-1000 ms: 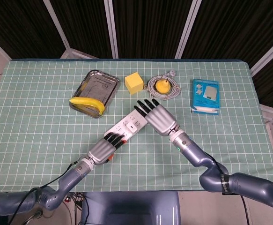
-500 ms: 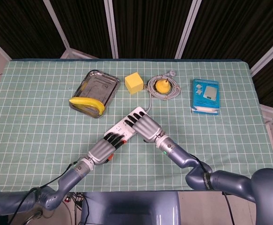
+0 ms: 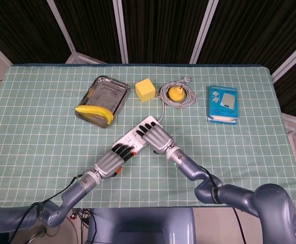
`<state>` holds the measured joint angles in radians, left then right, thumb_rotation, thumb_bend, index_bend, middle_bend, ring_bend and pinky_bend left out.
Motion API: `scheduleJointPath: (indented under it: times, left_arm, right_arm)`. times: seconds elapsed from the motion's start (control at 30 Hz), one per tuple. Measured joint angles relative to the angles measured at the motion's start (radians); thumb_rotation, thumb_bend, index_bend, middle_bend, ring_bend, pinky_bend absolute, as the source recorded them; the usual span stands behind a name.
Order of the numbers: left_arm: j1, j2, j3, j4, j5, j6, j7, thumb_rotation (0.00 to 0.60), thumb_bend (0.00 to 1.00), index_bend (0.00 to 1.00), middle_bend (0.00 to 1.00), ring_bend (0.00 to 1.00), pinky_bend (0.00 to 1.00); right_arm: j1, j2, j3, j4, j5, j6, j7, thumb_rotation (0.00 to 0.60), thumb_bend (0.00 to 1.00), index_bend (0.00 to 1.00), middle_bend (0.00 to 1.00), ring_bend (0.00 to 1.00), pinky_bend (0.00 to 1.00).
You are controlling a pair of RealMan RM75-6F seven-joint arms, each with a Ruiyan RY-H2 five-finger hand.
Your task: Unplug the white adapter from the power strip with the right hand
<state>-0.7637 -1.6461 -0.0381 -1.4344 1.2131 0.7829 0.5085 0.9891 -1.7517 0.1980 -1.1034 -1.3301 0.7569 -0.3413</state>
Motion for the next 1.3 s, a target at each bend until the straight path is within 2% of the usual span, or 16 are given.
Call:
scheduleJointPath:
  times: [0.27,0.67,0.9,1.2,1.3]
  left_arm:
    - [-0.002,-0.004,0.007,0.011,0.0,0.001,-0.013,0.6,0.58,0.1,0.05,0.0,0.12]
    - [-0.007,-0.007,0.013,0.018,0.0,0.006,-0.023,0.6,0.58,0.1,0.05,0.0,0.12]
    - [-0.007,-0.008,0.016,0.023,-0.002,0.007,-0.028,0.6,0.58,0.1,0.05,0.0,0.12]
    - [-0.01,-0.012,0.021,0.027,-0.003,0.007,-0.033,0.6,0.58,0.1,0.05,0.0,0.12]
    - [-0.011,-0.013,0.022,0.029,-0.003,0.007,-0.034,0.6,0.58,0.1,0.05,0.0,0.12]
  right_arm:
    - [0.005,-0.041,-0.007,0.066,0.0,-0.003,0.045,0.6,0.2,0.27,0.22,0.23,0.29]
    - [0.009,-0.091,-0.01,0.129,-0.021,0.021,0.126,0.6,0.22,0.3,0.22,0.23,0.29]
    - [0.012,-0.121,-0.006,0.174,-0.027,0.042,0.145,0.6,0.31,0.32,0.22,0.23,0.29]
    - [0.016,-0.149,-0.005,0.225,-0.036,0.058,0.161,0.6,0.31,0.34,0.22,0.23,0.29]
    - [0.015,-0.156,-0.007,0.233,-0.036,0.058,0.168,0.6,0.36,0.36,0.23,0.23,0.29]
